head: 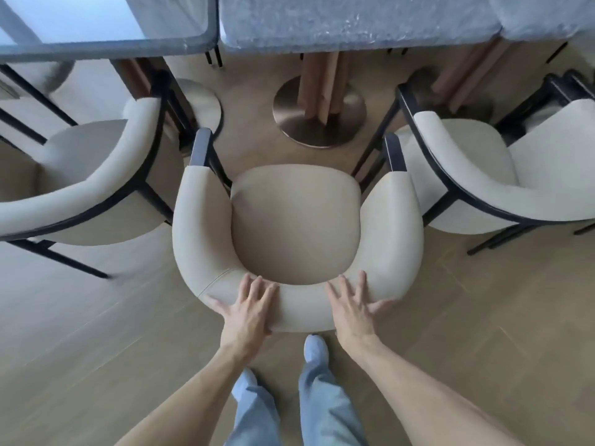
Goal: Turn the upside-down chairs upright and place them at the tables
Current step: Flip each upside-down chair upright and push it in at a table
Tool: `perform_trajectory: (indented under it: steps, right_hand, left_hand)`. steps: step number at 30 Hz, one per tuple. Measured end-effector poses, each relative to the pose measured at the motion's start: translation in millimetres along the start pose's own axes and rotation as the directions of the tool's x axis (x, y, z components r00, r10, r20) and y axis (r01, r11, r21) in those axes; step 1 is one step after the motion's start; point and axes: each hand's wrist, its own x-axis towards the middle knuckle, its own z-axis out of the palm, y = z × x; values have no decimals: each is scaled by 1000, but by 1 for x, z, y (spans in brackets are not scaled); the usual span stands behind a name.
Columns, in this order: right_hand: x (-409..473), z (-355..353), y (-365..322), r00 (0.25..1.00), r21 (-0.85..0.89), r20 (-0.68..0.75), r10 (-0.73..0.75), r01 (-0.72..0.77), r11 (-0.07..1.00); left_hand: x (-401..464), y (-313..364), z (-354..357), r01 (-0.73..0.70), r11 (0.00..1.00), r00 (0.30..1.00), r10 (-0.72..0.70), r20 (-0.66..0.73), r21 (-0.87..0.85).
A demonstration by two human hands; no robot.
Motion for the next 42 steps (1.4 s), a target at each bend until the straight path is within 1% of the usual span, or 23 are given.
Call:
perform_trajectory:
  steps: [2, 4, 6, 8, 12, 15, 18, 21, 24, 26, 28, 30, 39, 42]
  right_hand:
    - [7, -9, 4, 1000, -37, 6, -2, 3, 999]
    - [20, -19, 9, 1000, -45, -6, -20, 20, 999]
    - [35, -34, 11, 999, -48, -29, -38, 36, 998]
    - [56, -51, 13, 998, -45, -37, -52, 50, 998]
    - [95, -81, 15, 994, -52, -65, -83, 80, 995]
    - [116, -102, 12, 993, -48, -75, -96, 93, 995]
    - [131, -117, 5, 991, -39, -90, -95, 91, 995]
    - [131, -119, 7, 994, -41, -65, -82, 79, 996]
    - [125, -119, 14, 994, -26, -75, -83, 81, 996]
    - [123, -122, 13, 995, -19, -50, -87, 86, 996]
    - [123, -124, 11, 994, -9, -58, -89, 88, 996]
    - [121, -126, 10, 995, -18, -43, -85, 84, 996]
    - [124, -117, 14, 989, -13, -92, -120, 119, 993]
    - [124, -113, 17, 983, 41, -112, -142, 147, 988]
  left_hand:
    - [8, -4, -7, -44, 999, 998, 45, -39, 28]
    - [20, -3, -16, -42, 999, 997, 43, -67, 16]
    - [38, -3, -26, -11, 1000, 994, 9, -105, -11]
    - [60, -5, -42, 12, 1000, 996, -14, -86, -15]
    - [100, -15, -68, -3, 999, 997, 0, -82, -36]
    - [123, -25, -87, -11, 998, 992, 4, -123, -55]
    - [140, -36, -101, -18, 996, 991, 6, -132, -87]
    - [142, -32, -103, -6, 997, 994, -2, -105, -74]
    - [142, -29, -97, -22, 997, 990, 11, -144, -75]
    - [140, -30, -101, -26, 998, 992, 18, -126, -65]
    - [142, -33, -98, -36, 998, 990, 28, -138, -52]
    - [141, -32, -99, -32, 999, 993, 27, -113, -43]
    - [146, -34, -94, -26, 999, 993, 22, -118, -31]
    - [142, -31, -97, -22, 999, 995, 17, -97, -47]
